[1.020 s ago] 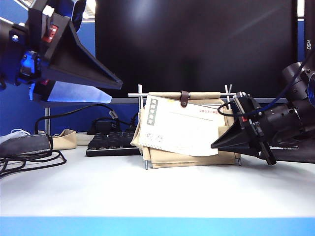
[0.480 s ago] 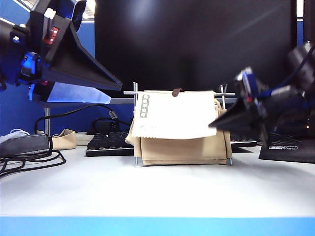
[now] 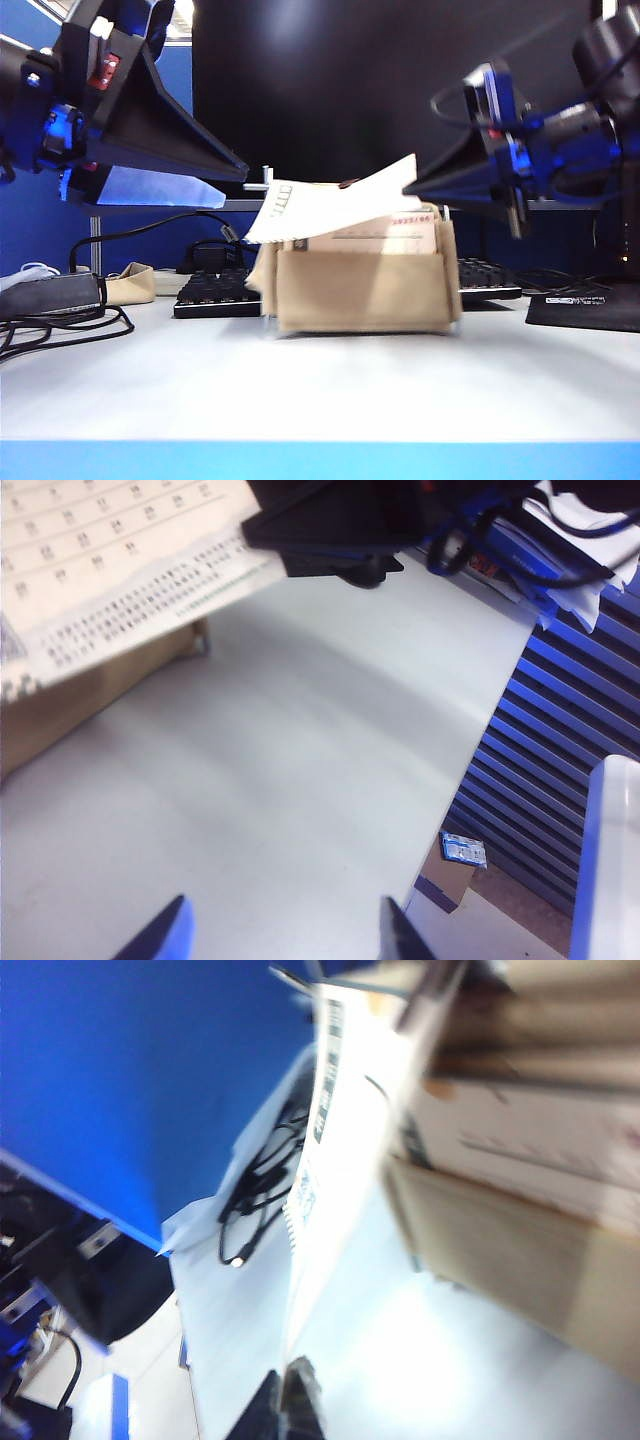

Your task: Turn one page of the calendar.

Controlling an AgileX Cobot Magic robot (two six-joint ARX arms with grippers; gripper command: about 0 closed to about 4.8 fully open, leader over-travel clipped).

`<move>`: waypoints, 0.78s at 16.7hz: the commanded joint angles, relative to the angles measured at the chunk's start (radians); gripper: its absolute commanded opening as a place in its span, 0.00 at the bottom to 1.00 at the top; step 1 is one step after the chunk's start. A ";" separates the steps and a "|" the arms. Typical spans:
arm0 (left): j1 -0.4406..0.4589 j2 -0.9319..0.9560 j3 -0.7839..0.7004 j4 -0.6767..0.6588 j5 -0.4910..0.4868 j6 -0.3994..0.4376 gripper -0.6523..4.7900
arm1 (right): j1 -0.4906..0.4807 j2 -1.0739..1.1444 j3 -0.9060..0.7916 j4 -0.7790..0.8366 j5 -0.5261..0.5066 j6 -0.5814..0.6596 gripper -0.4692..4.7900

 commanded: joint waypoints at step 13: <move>-0.001 -0.003 0.004 0.013 0.000 0.004 0.58 | 0.022 -0.292 -0.112 0.060 0.240 -0.207 0.09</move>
